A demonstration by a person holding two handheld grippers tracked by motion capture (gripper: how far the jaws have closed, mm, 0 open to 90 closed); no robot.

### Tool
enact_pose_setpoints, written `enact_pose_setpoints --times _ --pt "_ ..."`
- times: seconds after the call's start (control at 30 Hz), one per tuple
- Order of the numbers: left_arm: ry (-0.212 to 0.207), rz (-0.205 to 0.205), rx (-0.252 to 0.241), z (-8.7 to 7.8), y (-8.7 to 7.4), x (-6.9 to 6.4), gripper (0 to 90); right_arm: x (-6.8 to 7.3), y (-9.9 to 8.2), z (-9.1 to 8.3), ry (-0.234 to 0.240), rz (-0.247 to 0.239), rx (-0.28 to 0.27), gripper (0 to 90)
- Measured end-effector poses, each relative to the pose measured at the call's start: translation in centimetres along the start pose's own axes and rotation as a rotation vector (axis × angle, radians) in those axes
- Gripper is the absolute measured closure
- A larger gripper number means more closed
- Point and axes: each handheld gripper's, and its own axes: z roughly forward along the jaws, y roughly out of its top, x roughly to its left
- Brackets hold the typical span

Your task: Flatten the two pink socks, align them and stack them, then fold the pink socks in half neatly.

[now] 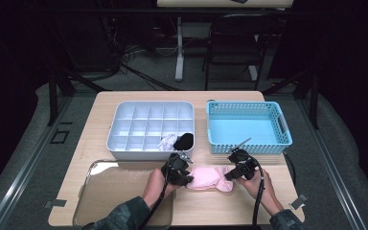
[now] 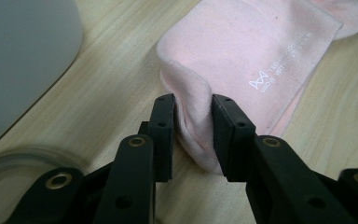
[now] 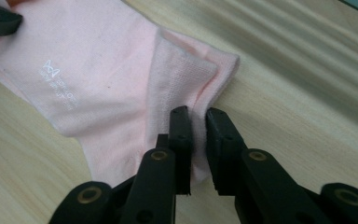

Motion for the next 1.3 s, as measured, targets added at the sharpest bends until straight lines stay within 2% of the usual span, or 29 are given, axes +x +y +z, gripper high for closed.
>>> enact_pose_setpoints --times 0.27,0.4,0.43,0.63,0.87,1.03,1.1,1.13,1.17,1.2,1.27,1.3 --pt "0.009 0.015 -0.004 0.0 0.1 -0.2 74.0 -0.1 0.0 -0.2 -0.008 -0.013 0.01 84.4" --pt "0.006 0.022 -0.004 0.1 0.1 -0.3 75.4 0.0 -0.1 -0.1 -0.001 0.014 -0.02 84.7" --pt "0.006 0.022 -0.005 0.1 0.1 -0.3 75.8 -0.3 0.1 -0.3 0.003 -0.009 0.008 84.7" --pt "0.009 0.028 -0.008 0.1 0.2 -0.4 77.1 -0.4 0.0 -0.6 0.0 0.001 -0.009 84.8" --pt "-0.002 0.025 -0.022 0.3 0.2 -0.5 78.3 -1.0 -0.2 -1.9 0.044 0.036 -0.062 84.8" --pt "-0.005 0.023 -0.032 0.5 0.4 -0.6 78.3 -1.2 -0.3 -2.2 0.062 0.046 -0.075 84.8" --pt "-0.01 0.018 -0.035 0.6 0.4 -0.6 78.3 -1.4 -0.4 -2.3 0.056 0.037 -0.069 84.8" --pt "-0.008 0.016 -0.039 0.6 0.5 -0.7 78.4 -1.4 -0.5 -2.4 0.071 0.065 -0.099 84.8" --pt "-0.008 0.017 -0.04 0.6 0.5 -0.7 78.5 -1.9 -0.3 -2.9 0.072 0.005 -0.039 84.8" --pt "-0.012 0.014 -0.041 0.7 0.5 -0.7 79.0 -1.5 -0.5 -2.6 0.082 0.07 -0.106 84.8" --pt "-0.014 0.015 -0.04 0.7 0.5 -0.7 79.5 -1.5 -0.5 -2.6 0.092 0.072 -0.108 84.8" --pt "-0.013 0.019 -0.041 0.7 0.5 -0.7 79.5 -1.6 -0.4 -2.9 0.116 0.068 -0.099 84.9"
